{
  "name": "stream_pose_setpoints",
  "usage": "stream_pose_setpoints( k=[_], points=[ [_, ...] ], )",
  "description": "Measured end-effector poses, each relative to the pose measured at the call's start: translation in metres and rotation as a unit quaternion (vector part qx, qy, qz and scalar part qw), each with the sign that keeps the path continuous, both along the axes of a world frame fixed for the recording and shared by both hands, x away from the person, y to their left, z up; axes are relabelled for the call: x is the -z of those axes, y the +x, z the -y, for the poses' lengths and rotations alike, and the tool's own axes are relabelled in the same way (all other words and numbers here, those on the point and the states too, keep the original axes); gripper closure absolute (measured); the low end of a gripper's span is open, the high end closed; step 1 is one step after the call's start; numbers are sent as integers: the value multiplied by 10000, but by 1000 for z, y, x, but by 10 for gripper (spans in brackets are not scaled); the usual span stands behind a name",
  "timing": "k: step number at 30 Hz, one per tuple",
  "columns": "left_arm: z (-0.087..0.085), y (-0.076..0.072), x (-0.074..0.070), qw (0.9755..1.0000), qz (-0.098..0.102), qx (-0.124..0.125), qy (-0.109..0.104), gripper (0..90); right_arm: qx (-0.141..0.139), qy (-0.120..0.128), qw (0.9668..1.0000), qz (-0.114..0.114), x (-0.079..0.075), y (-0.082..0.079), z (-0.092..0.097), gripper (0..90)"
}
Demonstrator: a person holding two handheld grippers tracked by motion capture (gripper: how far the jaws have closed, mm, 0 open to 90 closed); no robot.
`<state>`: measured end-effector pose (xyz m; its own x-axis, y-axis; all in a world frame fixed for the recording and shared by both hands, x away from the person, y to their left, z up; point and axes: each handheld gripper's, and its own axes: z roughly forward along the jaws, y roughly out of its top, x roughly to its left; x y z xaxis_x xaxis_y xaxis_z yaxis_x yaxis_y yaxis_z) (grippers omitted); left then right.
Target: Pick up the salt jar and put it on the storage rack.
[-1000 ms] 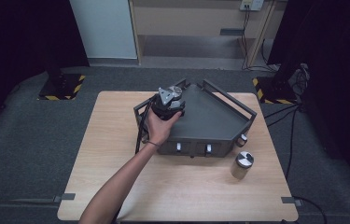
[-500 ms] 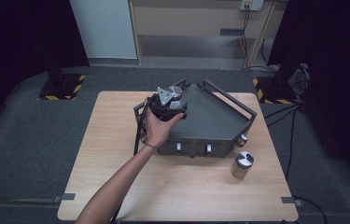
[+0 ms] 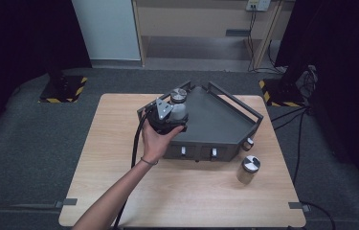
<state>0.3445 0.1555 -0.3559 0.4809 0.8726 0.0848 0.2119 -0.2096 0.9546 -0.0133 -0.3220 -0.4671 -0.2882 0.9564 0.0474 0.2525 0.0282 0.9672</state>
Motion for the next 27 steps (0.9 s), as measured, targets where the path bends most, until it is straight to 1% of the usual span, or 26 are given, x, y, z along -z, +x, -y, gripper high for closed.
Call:
stream_pose_setpoints(
  k=[4,6,10,13,15,16,20,21,25,26,27],
  points=[
    [-5,-12,3,10000,-34,-23,11,0,-13,-7,10000,-4,-1,-1,-1,51],
    [-8,-19,6,10000,-54,-44,-48,0,-23,-14,10000,-4,-1,-1,-2,50],
    [-13,-30,11,9999,-103,-18,-53,0,-49,-45,10000,4,-1,-1,-2,50],
    [-19,-40,16,9996,-256,66,-94,0,-56,-61,10000,4,-1,-1,-3,50],
    [-21,-48,22,9996,-276,83,-47,0,-63,-65,10000,2,-1,-1,-3,50],
    [-22,-51,23,9994,-317,113,-20,0,-66,-65,10000,5,-1,-1,-3,50],
    [-25,-63,30,9992,-371,144,27,0,-86,-71,9999,6,-2,-1,-3,50],
    [-27,-70,34,9990,-427,153,35,0,-93,-81,9999,14,-2,-2,-3,50],
    [-29,-84,42,9982,-546,228,126,0,-99,-79,9999,21,-2,-2,-2,51],
    [-29,-84,42,9982,-546,228,126,0,-99,-79,9999,21,-2,-2,-2,51],
    [-29,-87,44,9980,-554,252,154,0,-107,-83,9999,22,-1,-2,-2,50]
  ],
)
